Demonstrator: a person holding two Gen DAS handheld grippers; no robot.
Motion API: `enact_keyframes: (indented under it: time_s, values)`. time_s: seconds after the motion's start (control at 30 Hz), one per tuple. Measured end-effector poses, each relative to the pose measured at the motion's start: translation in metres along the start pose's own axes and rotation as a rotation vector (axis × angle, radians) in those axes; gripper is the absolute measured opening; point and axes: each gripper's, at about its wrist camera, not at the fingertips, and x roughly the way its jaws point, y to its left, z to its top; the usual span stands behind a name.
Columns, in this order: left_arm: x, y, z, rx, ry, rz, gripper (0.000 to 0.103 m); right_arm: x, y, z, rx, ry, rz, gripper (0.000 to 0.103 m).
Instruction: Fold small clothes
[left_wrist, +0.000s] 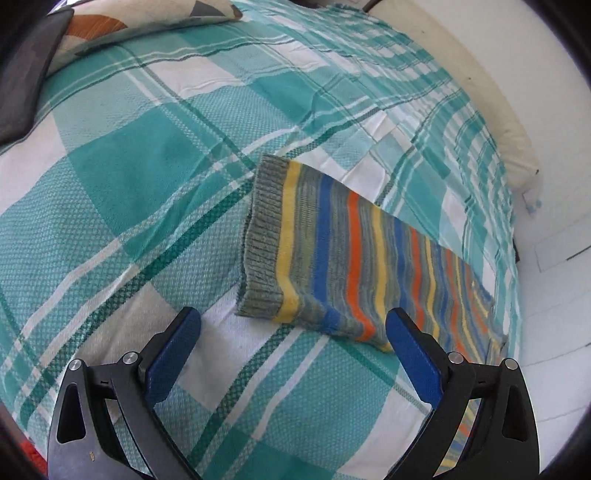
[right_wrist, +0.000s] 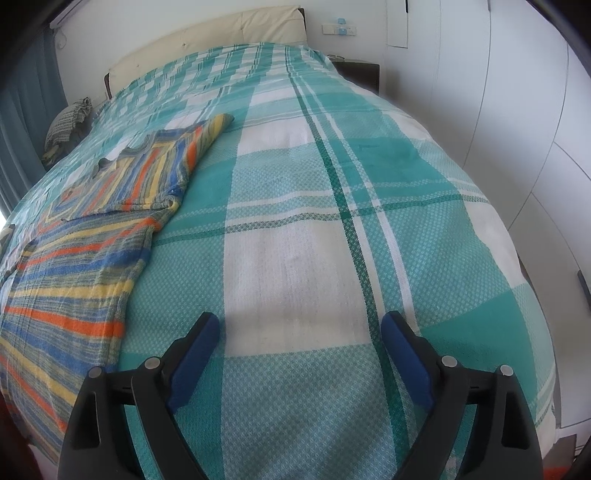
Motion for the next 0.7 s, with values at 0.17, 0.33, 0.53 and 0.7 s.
enact_keyframes:
  time_s: [0.17, 0.33, 0.53, 0.7]
  values:
    - [0.009, -0.021, 0.024, 0.003, -0.047, 0.051, 0.001, 0.000, 0.000, -0.001, 0.000, -0.002, 0.001, 0.089]
    - [-0.044, -0.129, 0.032, 0.287, -0.171, -0.082, 0.000, 0.000, -0.001, -0.001, 0.000, -0.004, 0.003, 0.089]
    - [-0.095, -0.296, -0.042, 0.698, -0.184, -0.340, 0.002, 0.001, 0.002, -0.001, -0.007, -0.004, 0.005, 0.094]
    - [-0.034, -0.364, -0.130, 0.875, 0.011, -0.294, 0.090, 0.002, 0.004, -0.002, -0.013, -0.005, 0.007, 0.094]
